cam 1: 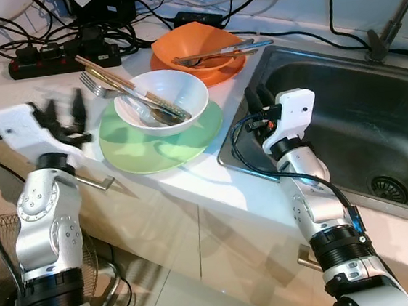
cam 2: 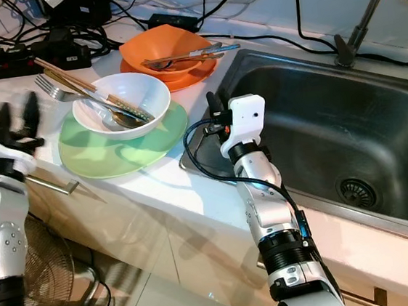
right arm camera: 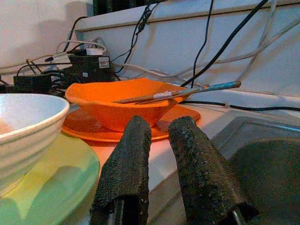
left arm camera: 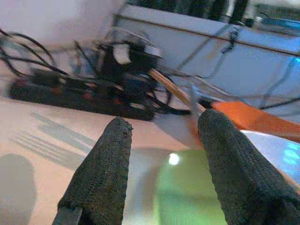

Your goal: Kitchen organization

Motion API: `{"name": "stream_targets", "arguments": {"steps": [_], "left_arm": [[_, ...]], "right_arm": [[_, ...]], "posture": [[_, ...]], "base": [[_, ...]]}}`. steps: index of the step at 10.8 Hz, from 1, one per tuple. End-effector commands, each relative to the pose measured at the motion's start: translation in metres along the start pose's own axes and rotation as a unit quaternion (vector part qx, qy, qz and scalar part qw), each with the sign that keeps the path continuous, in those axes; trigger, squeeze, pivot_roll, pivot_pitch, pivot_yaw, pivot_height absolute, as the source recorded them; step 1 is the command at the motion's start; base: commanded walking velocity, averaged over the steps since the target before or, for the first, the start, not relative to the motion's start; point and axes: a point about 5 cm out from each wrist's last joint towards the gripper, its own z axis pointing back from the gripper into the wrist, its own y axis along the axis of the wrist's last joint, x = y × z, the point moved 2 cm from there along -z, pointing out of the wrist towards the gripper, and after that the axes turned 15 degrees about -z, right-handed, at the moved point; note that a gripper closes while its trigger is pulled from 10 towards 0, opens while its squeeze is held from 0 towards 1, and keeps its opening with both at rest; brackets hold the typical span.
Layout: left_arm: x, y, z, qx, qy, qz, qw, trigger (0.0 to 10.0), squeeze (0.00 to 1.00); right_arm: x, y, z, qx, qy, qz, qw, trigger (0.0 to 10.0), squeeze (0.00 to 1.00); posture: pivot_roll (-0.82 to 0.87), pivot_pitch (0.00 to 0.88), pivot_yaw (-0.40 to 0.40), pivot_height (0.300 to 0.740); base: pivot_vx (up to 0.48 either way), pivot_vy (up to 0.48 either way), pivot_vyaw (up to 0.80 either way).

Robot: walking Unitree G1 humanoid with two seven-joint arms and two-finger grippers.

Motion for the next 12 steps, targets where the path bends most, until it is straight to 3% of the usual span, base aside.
{"name": "stream_targets", "arguments": {"steps": [1, 4, 8, 12], "left_arm": [[0.0, -0.001, -0.001, -0.008, -0.011, 0.0, 1.0, 10.0, 0.0], [-0.008, 0.003, -0.001, -0.005, -0.008, 0.0, 1.0, 10.0, 0.0], [0.009, 0.001, -0.014, 0.0, -0.044, 0.025, 0.999, 10.0, 0.0], [0.012, 0.003, -0.026, 0.006, -0.032, 0.023, 0.999, 10.0, 0.0]], "right_arm": [[0.001, 0.001, -0.001, 0.004, 0.0, -0.003, 1.0, 10.0, 0.0], [0.001, -0.002, 0.001, 0.003, 0.0, -0.005, 1.0, 10.0, 0.0], [0.001, -0.001, 0.001, 0.005, -0.001, -0.005, 1.0, 10.0, 0.0], [0.003, -0.002, 0.002, 0.003, -0.005, -0.003, 1.0, 10.0, 0.0]], "posture": [[0.12, 0.069, -0.028, 0.74], [0.12, 0.052, -0.026, 0.74], [0.11, 0.054, -0.025, 0.74], [0.1, 0.069, -0.028, 0.74]], "base": [[0.0, 0.0, 0.0], [0.0, 0.0, 0.0], [0.0, 0.0, 0.0], [0.0, 0.0, 0.0]]}}
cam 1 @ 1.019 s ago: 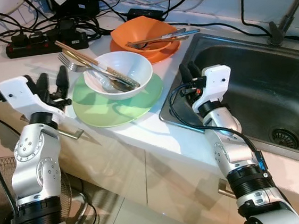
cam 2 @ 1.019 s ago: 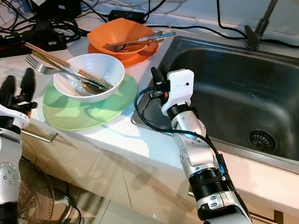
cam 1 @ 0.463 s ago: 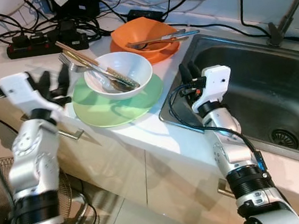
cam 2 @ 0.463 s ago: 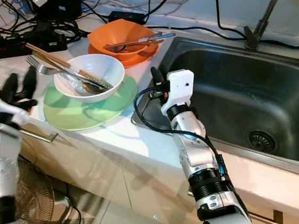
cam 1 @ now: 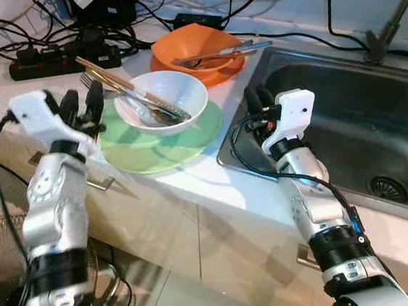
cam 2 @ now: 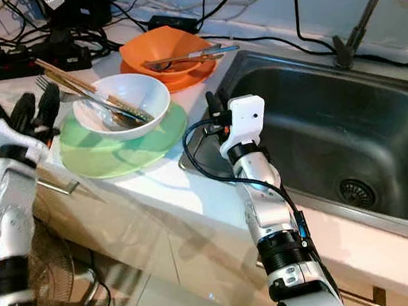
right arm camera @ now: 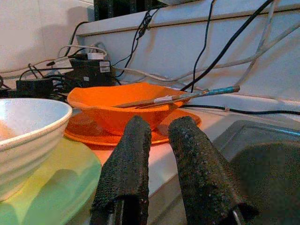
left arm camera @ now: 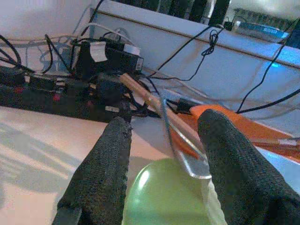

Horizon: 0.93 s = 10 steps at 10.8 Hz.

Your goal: Kitchen organization

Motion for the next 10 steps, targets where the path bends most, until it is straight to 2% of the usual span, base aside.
{"name": "stream_targets", "arguments": {"steps": [1, 3, 4, 5, 10], "left_arm": [[0.004, -0.002, -0.004, -0.003, -0.001, -0.002, 1.0, 10.0, 0.0], [0.009, -0.006, -0.008, -0.008, -0.002, 0.0, 1.0, 10.0, 0.0], [0.01, -0.007, -0.01, -0.009, -0.002, 0.0, 1.0, 4.2, 0.0], [0.01, -0.008, -0.011, -0.009, 0.003, 0.0, 1.0, 0.0, 0.0], [0.008, -0.003, -0.015, 0.009, 0.013, 0.0, 1.0, 0.0, 0.0]], "right_arm": [[0.004, -0.002, 0.002, -0.003, -0.007, -0.002, 1.0, 10.0, 0.0], [0.004, -0.003, 0.003, -0.005, -0.008, -0.002, 1.0, 10.0, 0.0], [0.004, -0.002, 0.003, -0.004, -0.009, -0.002, 1.0, 10.0, 0.0], [0.005, -0.002, 0.003, -0.004, -0.009, -0.001, 1.0, 10.0, 0.0], [0.005, -0.002, 0.003, -0.005, -0.01, -0.002, 1.0, 10.0, 0.0]], "posture": [[0.1, 0.07, -0.029, 0.74], [0.1, 0.072, -0.028, 0.74], [0.1, 0.073, -0.029, 0.74], [0.1, 0.076, -0.028, 0.74], [0.1, 0.082, -0.032, 0.74]], "base": [[0.0, 0.0, 0.0], [0.0, 0.0, 0.0], [0.0, 0.0, 0.0], [0.0, 0.0, 0.0], [0.0, 0.0, 0.0]]}}
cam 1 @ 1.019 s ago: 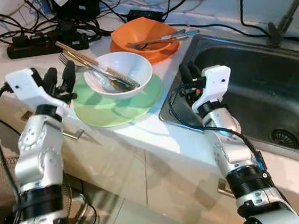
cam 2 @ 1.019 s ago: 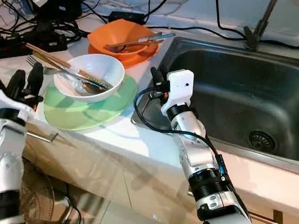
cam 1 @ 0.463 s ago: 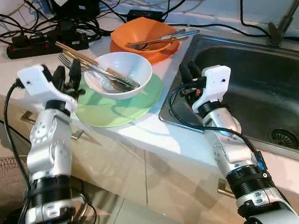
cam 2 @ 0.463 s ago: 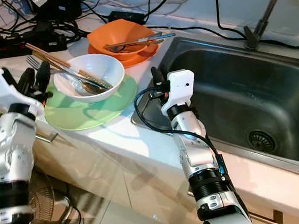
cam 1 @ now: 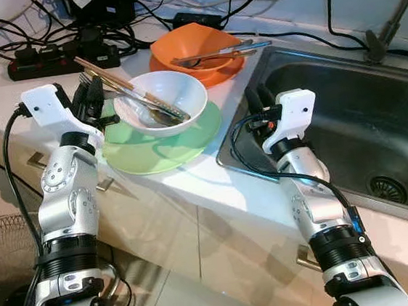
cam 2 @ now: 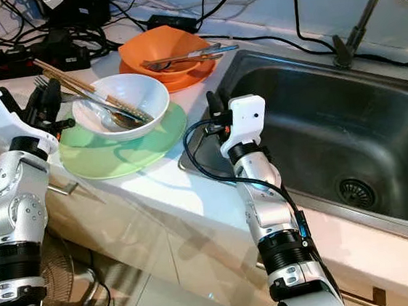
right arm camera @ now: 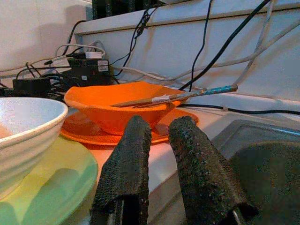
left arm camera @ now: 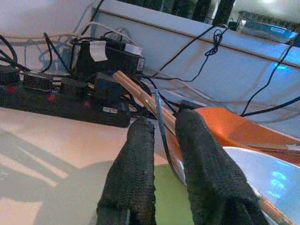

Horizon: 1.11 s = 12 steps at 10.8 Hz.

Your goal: Kitchen organization

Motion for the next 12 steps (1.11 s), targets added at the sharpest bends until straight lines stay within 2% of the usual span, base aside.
{"name": "stream_targets", "arguments": {"steps": [1, 5, 7, 8, 9, 12], "left_arm": [[0.002, 0.004, -0.003, 0.006, 0.003, 0.0, 1.0, 0.0, 0.0], [-0.001, 0.013, -0.002, 0.021, 0.008, -0.002, 1.0, 0.0, 0.0], [-0.002, 0.023, 0.0, 0.029, -0.004, -0.009, 1.0, 0.0, 0.0], [-0.001, 0.027, 0.0, 0.03, -0.024, -0.016, 0.999, 0.4, 0.0], [0.001, 0.031, 0.001, 0.029, -0.044, -0.028, 0.998, 10.0, 0.0], [0.005, 0.048, 0.002, 0.037, -0.098, -0.053, 0.993, 10.0, 0.0]], "right_arm": [[0.005, -0.003, 0.003, -0.007, -0.01, -0.004, 1.0, 10.0, 0.0], [0.005, -0.004, 0.003, -0.009, -0.009, -0.003, 1.0, 10.0, 0.0], [0.004, -0.004, 0.003, -0.01, -0.008, -0.004, 1.0, 10.0, 0.0], [0.004, -0.005, 0.002, -0.011, -0.008, -0.004, 1.0, 10.0, 0.0], [0.004, -0.005, 0.002, -0.012, -0.007, -0.004, 1.0, 10.0, 0.0], [0.003, -0.006, 0.001, -0.014, -0.004, -0.004, 1.0, 10.0, 0.0]], "posture": [[0.1, 0.082, -0.034, 0.74], [0.11, 0.086, -0.036, 0.74], [0.11, 0.086, -0.035, 0.74], [0.11, 0.087, -0.036, 0.74], [0.11, 0.088, -0.037, 0.74], [0.12, 0.088, -0.037, 0.74]], "base": [[0.0, 0.0, 0.0], [0.0, 0.0, 0.0], [0.0, 0.0, 0.0], [0.0, 0.0, 0.0], [0.0, 0.0, 0.0], [0.0, 0.0, 0.0]]}}
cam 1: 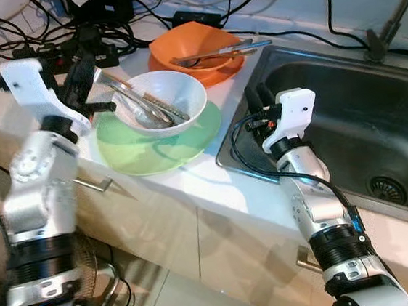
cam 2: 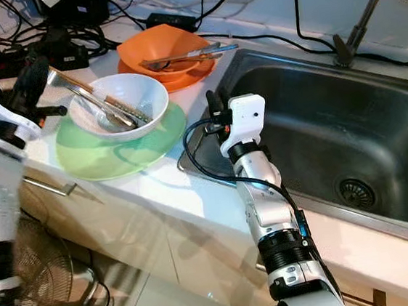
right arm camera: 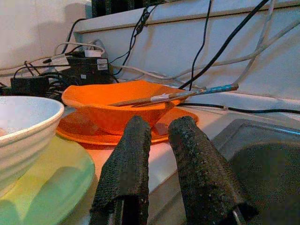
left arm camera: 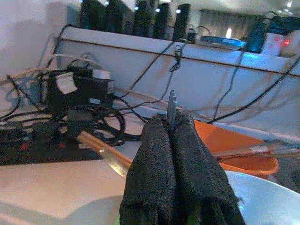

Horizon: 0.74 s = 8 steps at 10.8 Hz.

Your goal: Kitchen organization

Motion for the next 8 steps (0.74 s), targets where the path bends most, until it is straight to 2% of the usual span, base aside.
{"name": "stream_targets", "arguments": {"steps": [1, 4, 6, 8], "left_arm": [[0.003, 0.008, 0.001, 0.006, -0.027, -0.006, 1.0, 10.0, 0.0], [-0.014, 0.029, 0.002, 0.024, -0.024, -0.03, 0.999, 10.0, 0.0], [-0.022, 0.041, 0.003, 0.049, -0.011, -0.012, 0.999, 10.0, 0.0], [-0.027, 0.05, 0.005, 0.08, -0.004, 0.026, 0.996, 10.0, 0.0]], "right_arm": [[0.003, -0.007, 0.002, -0.016, -0.006, -0.005, 1.0, 10.0, 0.0], [0.003, -0.007, 0.002, -0.017, -0.005, -0.006, 1.0, 10.0, 0.0], [0.003, -0.009, 0.002, -0.02, -0.005, -0.008, 1.0, 10.0, 0.0], [0.003, -0.01, 0.003, -0.022, -0.005, -0.007, 1.0, 10.0, 0.0]], "posture": [[0.12, 0.088, -0.035, 0.74], [0.12, 0.089, -0.037, 0.74], [0.13, 0.089, -0.038, 0.74], [0.13, 0.087, -0.039, 0.74]], "base": [[0.0, 0.0, 0.0], [0.0, 0.0, 0.0], [0.0, 0.0, 0.0], [0.0, 0.0, 0.0]]}}
